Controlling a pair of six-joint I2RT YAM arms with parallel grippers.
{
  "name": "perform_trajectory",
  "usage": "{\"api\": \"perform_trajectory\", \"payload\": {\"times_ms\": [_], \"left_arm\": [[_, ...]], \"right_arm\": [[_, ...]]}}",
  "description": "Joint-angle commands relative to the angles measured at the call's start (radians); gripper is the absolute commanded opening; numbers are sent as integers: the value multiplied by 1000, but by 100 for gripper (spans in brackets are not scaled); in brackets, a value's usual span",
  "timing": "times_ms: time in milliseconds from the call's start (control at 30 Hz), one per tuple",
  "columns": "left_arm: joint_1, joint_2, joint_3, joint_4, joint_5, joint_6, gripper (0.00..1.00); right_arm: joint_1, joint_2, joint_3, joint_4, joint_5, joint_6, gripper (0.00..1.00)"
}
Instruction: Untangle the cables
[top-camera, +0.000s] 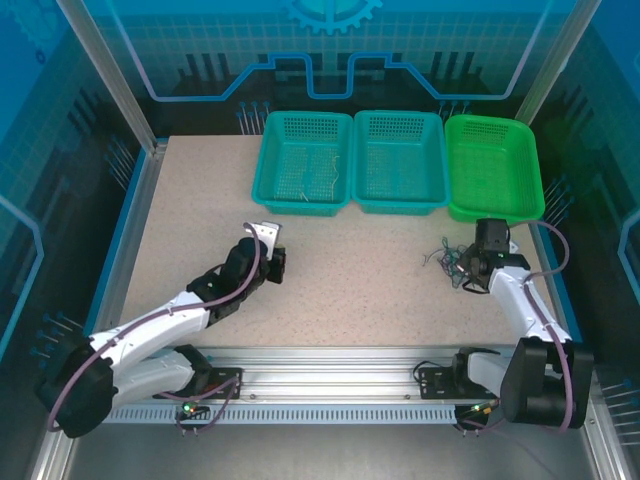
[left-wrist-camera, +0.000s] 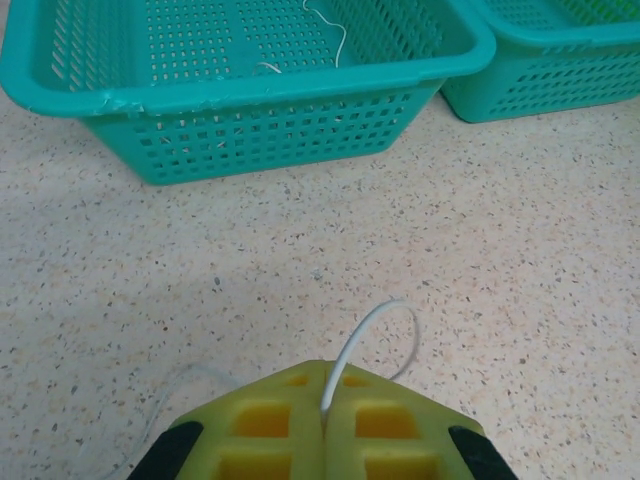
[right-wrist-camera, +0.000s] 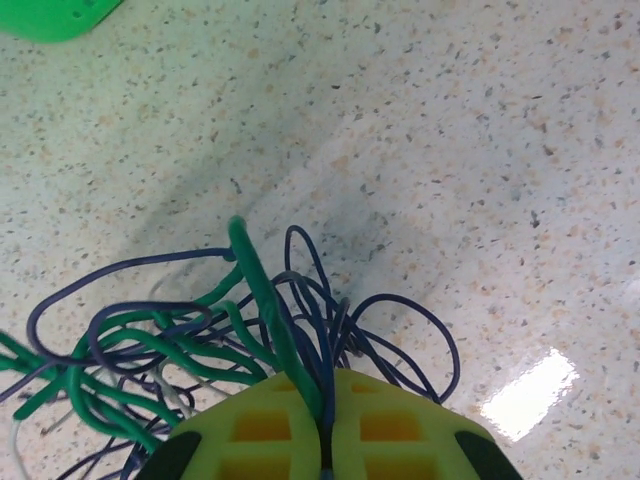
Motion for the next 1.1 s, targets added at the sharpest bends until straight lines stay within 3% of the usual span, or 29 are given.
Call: {"api": "perform_trajectory", "payload": {"times_ms": [0,233,500,667,833,1067], "left_arm": [[7,-48,140,-43,87,-4,0],[76,81,602,-144,81,170,0],[159,362,1097,-106,179,289,0],[202,566,1346,-112,167,336,0],[267,692,1360,-89,196,254,0],[294,794,1109,12,224,105,0]], "right_arm": [[36,2,-9,2,-88,-10,0],[161,-17,-28,2,-87,5,0],[174,-77,-22,-18,-90,-24,0],[179,-104,-25,-27,-103,-22,0],[180,-140,-30,-45,-101,-29,0],[182,-143,-33,-40,-115,-30,0]]}}
